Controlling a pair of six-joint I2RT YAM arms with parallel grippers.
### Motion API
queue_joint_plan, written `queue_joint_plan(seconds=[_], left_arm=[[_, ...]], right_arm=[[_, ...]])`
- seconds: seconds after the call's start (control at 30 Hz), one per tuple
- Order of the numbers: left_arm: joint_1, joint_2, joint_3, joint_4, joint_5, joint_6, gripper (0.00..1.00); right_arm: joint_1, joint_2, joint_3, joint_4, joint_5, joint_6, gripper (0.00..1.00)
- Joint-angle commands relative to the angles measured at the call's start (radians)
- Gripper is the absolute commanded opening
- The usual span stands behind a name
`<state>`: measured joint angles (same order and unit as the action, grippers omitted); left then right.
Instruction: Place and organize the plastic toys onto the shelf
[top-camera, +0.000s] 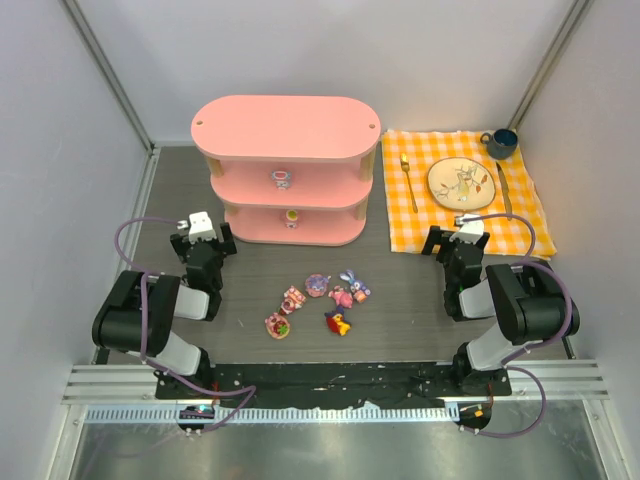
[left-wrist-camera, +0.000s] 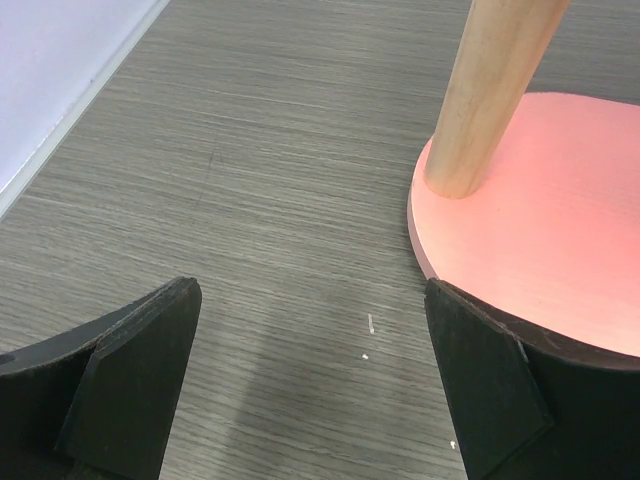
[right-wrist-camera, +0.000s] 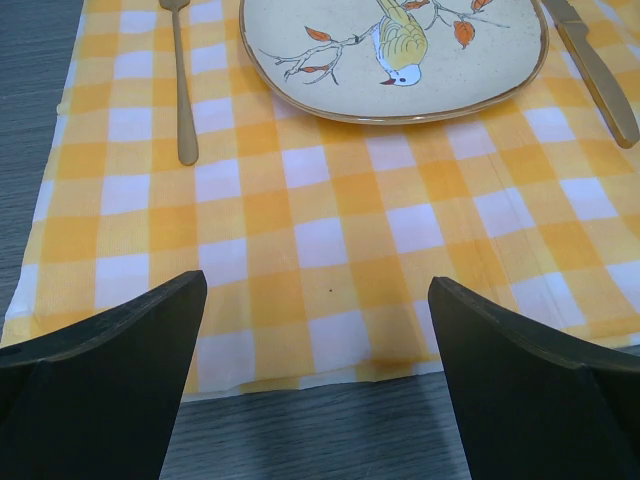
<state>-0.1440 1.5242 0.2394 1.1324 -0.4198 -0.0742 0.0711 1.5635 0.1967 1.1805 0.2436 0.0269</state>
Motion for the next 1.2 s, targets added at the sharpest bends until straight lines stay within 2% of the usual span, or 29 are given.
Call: queue_joint_plan(seconds=[0.0, 0.4, 0.53, 0.63, 0.67, 0.7, 0.73, 0.8, 0.83, 0.87, 0.93, 0.97, 1.03, 1.1, 1.17], left_arm=[[-0.002, -0.009, 0.015, 0.033, -0.024, -0.001, 1.00], [0.018, -0.009, 0.034, 0.000, -0.005, -0.018, 1.00], [0.018, -0.044, -0.003, 0.023, 0.003, -0.030, 1.00], [-0.011, -0.087, -0.025, 0.050, -0.032, -0.003, 1.00], [-0.032, -0.152, -0.020, 0.018, -0.136, 0.004, 1.00], [-0.060, -0.192, -0.011, -0.026, -0.158, 0.011, 1.00], [-0.069, -0.231, 0.021, -0.148, -0.171, 0.016, 1.00], [-0.081, -0.340, 0.110, -0.293, -0.238, -0.048, 1.00], [-0.083, -0.373, 0.144, -0.474, -0.247, -0.093, 1.00], [-0.083, -0.401, 0.179, -0.567, -0.237, -0.183, 1.00], [-0.083, -0.447, 0.265, -0.769, -0.223, -0.242, 1.00], [-0.083, -0.458, 0.282, -0.811, -0.208, -0.268, 1.00], [-0.083, -0.501, 0.301, -0.899, -0.149, -0.340, 1.00], [-0.083, -0.560, 0.301, -0.992, -0.108, -0.457, 1.00], [-0.083, -0.596, 0.301, -1.055, -0.054, -0.510, 1.00]], right_arm=[[0.003, -0.023, 0.020, 0.044, 0.006, -0.015, 1.00], [0.002, -0.020, 0.036, 0.019, 0.039, 0.004, 1.00], [0.002, -0.025, 0.024, 0.036, 0.040, 0.002, 1.00], [0.007, -0.097, 0.021, 0.001, 0.051, -0.001, 1.00], [0.010, -0.130, 0.036, -0.080, 0.060, 0.001, 0.99], [0.010, -0.207, 0.052, -0.135, 0.078, 0.007, 1.00], [0.009, -0.235, 0.067, -0.192, 0.086, 0.013, 1.00], [0.012, -0.301, 0.105, -0.295, 0.105, 0.048, 1.00], [0.012, -0.324, 0.121, -0.385, 0.127, 0.089, 1.00], [0.012, -0.341, 0.160, -0.442, 0.155, 0.152, 1.00], [0.012, -0.368, 0.220, -0.588, 0.228, 0.313, 1.00], [0.012, -0.365, 0.286, -0.733, 0.236, 0.342, 0.99], [0.010, -0.346, 0.338, -0.858, 0.191, 0.373, 1.00], [0.010, -0.336, 0.375, -0.898, 0.136, 0.372, 1.00], [0.012, -0.353, 0.377, -0.924, 0.079, 0.393, 1.00]])
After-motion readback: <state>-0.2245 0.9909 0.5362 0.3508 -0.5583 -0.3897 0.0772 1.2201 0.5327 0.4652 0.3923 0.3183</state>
